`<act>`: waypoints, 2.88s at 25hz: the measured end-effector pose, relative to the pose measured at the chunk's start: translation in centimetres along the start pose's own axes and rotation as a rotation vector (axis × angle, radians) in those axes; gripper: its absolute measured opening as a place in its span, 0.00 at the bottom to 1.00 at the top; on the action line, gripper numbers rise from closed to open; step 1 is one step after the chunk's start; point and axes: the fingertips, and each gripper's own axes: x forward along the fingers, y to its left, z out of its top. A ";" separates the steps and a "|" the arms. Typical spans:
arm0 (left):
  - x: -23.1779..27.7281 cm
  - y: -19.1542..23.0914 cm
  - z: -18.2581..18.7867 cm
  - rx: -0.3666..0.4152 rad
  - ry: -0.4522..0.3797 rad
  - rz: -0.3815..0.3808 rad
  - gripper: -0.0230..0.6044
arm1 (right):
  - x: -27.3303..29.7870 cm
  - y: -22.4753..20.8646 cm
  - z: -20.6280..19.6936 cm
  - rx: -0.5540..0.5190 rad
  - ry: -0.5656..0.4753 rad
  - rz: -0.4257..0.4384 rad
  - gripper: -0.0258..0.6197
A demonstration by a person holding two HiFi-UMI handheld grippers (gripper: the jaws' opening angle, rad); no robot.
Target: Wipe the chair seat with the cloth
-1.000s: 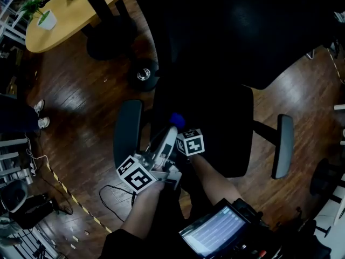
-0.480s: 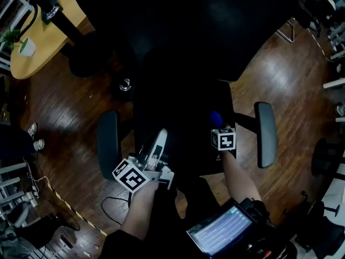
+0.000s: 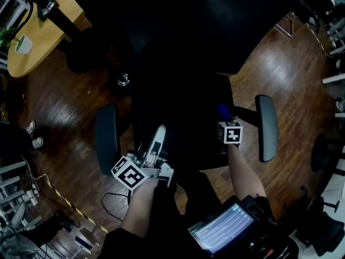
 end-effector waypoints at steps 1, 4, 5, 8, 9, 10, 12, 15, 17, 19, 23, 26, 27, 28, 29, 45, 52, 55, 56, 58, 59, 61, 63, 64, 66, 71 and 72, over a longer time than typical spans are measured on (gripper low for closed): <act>-0.2 -0.1 0.1 -0.001 -0.004 -0.002 0.02 | 0.0 0.2 0.1 0.013 0.000 0.003 0.11; -1.0 -0.4 0.8 -0.011 -0.019 -0.009 0.02 | 0.6 3.9 0.8 0.050 -0.021 0.072 0.11; -1.3 -0.6 1.2 -0.015 -0.030 -0.014 0.02 | 0.9 6.2 1.2 0.042 -0.028 0.111 0.11; -2.4 -1.3 2.2 -0.009 -0.058 -0.021 0.02 | 1.7 15.1 2.0 0.014 -0.019 0.259 0.11; -2.9 -1.5 2.5 -0.003 -0.064 -0.021 0.02 | 1.8 18.2 2.0 0.001 -0.018 0.307 0.11; -3.3 -1.7 2.8 0.003 -0.070 -0.021 0.02 | 1.7 21.2 1.8 -0.012 -0.010 0.354 0.11; -4.2 -2.0 3.4 0.014 -0.081 -0.022 0.02 | 1.2 27.0 0.8 -0.029 0.021 0.445 0.11; -4.8 -2.0 4.1 0.025 -0.099 -0.024 0.02 | 0.8 33.3 -1.8 -0.070 0.060 0.553 0.11; -5.1 -1.9 4.3 0.027 -0.107 -0.022 0.02 | 0.6 35.2 -3.5 -0.108 0.071 0.571 0.11; -5.6 -1.7 4.5 0.031 -0.109 -0.017 0.02 | 0.5 35.5 -4.0 -0.113 0.034 0.570 0.11; -6.1 -1.3 4.6 0.042 -0.105 -0.020 0.02 | 0.9 34.4 -4.0 -0.121 0.037 0.557 0.11; -5.8 -1.1 4.0 0.040 -0.089 -0.036 0.02 | 1.7 30.5 -5.1 -0.125 0.066 0.476 0.11; -5.6 -1.0 3.7 0.040 -0.081 -0.042 0.02 | 1.9 28.7 -5.5 -0.124 0.068 0.450 0.11; -5.2 -1.1 3.4 0.039 -0.074 -0.050 0.02 | 2.1 26.8 -5.7 -0.124 0.066 0.423 0.11; -4.9 -1.2 3.0 0.038 -0.065 -0.059 0.02 | 2.1 24.7 -5.7 -0.121 0.062 0.391 0.11; -0.7 -2.3 -2.0 0.012 0.055 -0.114 0.02 | -2.2 2.5 -4.4 -0.008 0.022 0.022 0.11; -2.0 -2.6 -0.2 0.023 0.020 -0.103 0.02 | -2.6 7.2 -3.4 0.018 -0.014 0.150 0.11; -3.0 -2.7 1.1 0.030 -0.010 -0.090 0.02 | -1.8 15.5 -2.9 -0.025 -0.021 0.275 0.11; -3.4 -2.8 1.6 0.034 -0.022 -0.083 0.02 | -1.6 19.2 -3.2 -0.021 -0.017 0.339 0.11; -4.3 -2.8 2.5 0.045 -0.048 -0.069 0.02 | -1.7 27.0 -4.8 -0.004 0.010 0.473 0.11; -4.6 -2.8 2.8 0.051 -0.059 -0.064 0.02 | -2.0 30.3 -5.7 -0.010 0.026 0.522 0.11; -5.1 -2.7 3.4 0.059 -0.074 -0.057 0.02 | -2.4 35.1 -7.2 -0.057 0.056 0.569 0.11; -5.6 -2.4 3.9 0.065 -0.080 -0.050 0.02 | -2.1 37.3 -9.1 -0.120 0.081 0.564 0.11; -5.9 -2.2 4.0 0.067 -0.081 -0.045 0.02 | -2.0 37.6 -9.7 -0.142 0.083 0.560 0.11; -6.2 -1.9 4.1 0.065 -0.084 -0.038 0.02 | -2.3 37.6 -9.2 -0.160 0.079 0.578 0.11; -5.7 -1.1 2.8 0.060 -0.031 -0.039 0.02 | -1.4 35.3 -9.5 -0.123 0.104 0.580 0.11; -5.5 -1.0 2.4 0.059 -0.017 -0.040 0.02 | -1.2 34.1 -9.5 -0.106 0.108 0.562 0.11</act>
